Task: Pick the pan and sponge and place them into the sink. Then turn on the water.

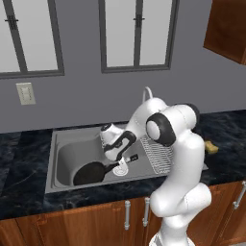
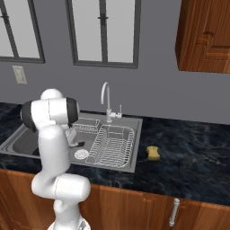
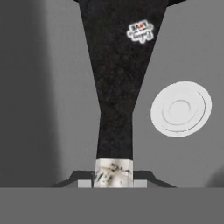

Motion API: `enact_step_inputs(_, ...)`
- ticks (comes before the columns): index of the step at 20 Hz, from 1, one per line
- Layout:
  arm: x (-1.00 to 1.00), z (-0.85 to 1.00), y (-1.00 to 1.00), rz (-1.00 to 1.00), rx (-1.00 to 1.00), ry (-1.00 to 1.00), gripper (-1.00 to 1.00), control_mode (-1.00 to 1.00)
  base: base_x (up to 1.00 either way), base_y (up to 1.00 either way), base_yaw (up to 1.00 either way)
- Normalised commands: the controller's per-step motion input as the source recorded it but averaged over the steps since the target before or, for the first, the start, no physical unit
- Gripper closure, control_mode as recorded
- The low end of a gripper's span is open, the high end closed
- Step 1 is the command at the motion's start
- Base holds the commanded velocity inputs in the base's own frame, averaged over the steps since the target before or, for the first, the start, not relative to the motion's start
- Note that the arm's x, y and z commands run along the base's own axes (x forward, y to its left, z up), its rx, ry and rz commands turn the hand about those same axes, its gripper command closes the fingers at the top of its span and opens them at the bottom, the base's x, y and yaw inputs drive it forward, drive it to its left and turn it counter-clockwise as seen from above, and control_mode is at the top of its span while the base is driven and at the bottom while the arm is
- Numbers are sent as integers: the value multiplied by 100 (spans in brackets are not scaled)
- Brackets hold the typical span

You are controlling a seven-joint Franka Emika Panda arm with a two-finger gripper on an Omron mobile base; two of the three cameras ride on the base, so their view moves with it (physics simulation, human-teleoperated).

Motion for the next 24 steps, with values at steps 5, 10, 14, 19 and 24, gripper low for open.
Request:
enact_step_inputs(5,45,-48,0,5,0,2,100,-100,0,0,0)
enact_step_inputs(10,50,-55,0,2,0,2,100,-100,0,0,0)
enact_step_inputs(14,53,-56,8,0,-1,1,100,-100,0,0,0)
enact_step_inputs(19,53,-49,8,0,-1,3,100,-100,0,0,0)
enact_step_inputs(24,42,-41,1,0,0,4,100,-100,0,0,0)
